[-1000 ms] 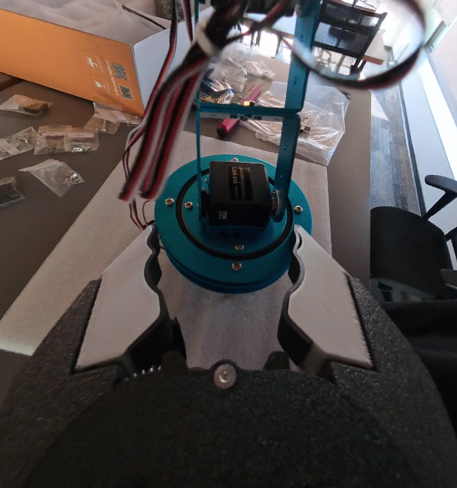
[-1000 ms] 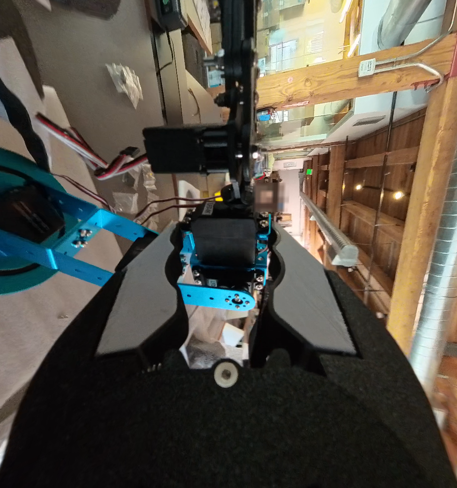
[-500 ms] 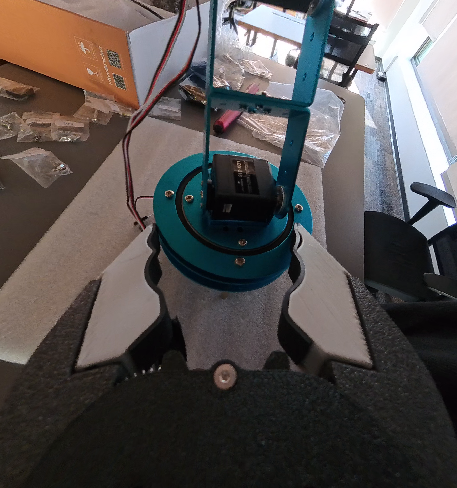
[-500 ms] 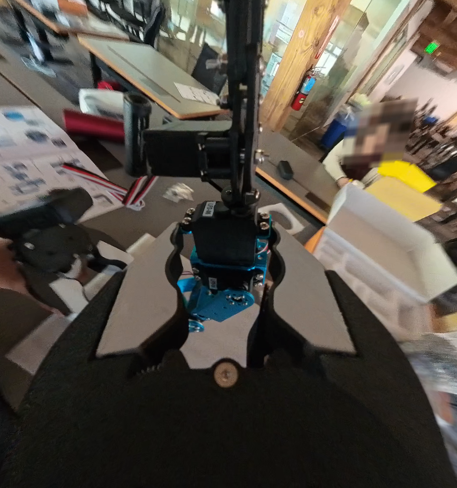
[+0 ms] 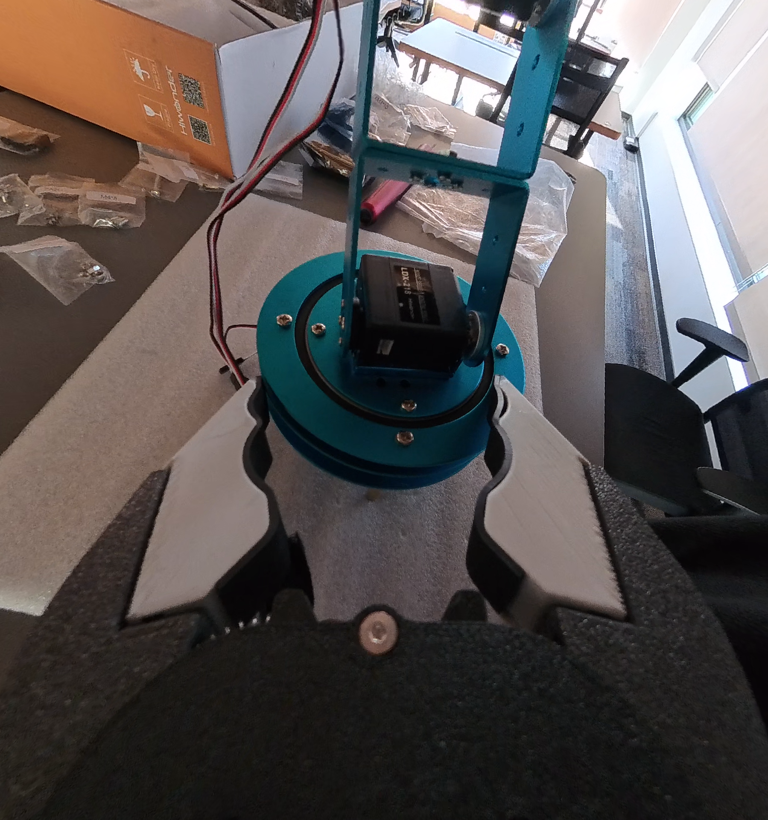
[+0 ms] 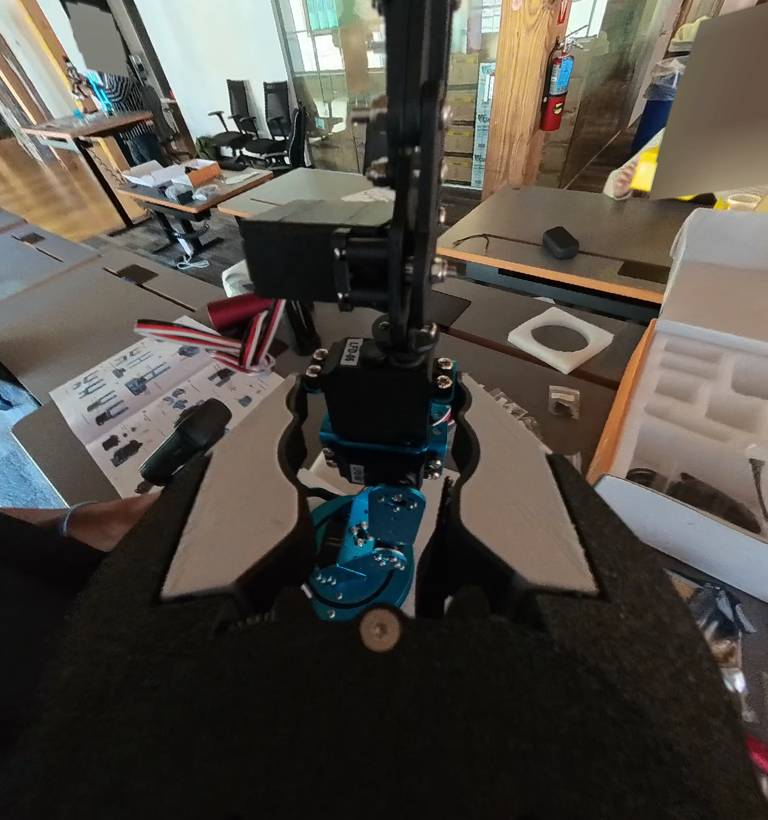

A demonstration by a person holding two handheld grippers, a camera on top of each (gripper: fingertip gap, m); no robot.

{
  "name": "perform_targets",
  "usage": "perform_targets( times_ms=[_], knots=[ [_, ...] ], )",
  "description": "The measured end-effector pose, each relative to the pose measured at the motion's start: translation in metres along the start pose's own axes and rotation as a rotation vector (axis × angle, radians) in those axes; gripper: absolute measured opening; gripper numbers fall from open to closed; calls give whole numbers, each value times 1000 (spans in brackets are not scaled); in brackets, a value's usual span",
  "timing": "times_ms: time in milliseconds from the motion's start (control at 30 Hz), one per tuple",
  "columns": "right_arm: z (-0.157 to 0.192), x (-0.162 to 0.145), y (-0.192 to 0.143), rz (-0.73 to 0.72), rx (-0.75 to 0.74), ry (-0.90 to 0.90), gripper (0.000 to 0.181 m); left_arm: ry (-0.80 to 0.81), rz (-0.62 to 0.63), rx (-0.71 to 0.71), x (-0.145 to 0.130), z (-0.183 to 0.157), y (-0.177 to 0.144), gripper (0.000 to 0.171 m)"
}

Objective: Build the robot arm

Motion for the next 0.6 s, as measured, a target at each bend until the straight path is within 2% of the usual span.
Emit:
perform_targets(
  times_ms=[400, 600],
  knots=[
    [-7, -1, -2, -42, 22, 139, 65, -16, -11, 13, -1, -1, -1, 99],
    [-4, -3, -1, -55, 66, 61, 67, -20, -10, 22, -1, -2, -2, 98]
  ],
)
Point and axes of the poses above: each gripper's, where its closed fingertips meet, y out along the fingers, x out of its top, z = x × y across the jaws, the point moved 7 cm from there along -y, back along the fingers, and after that the axes turned 5 degrees about -z, right-handed, at the moved point
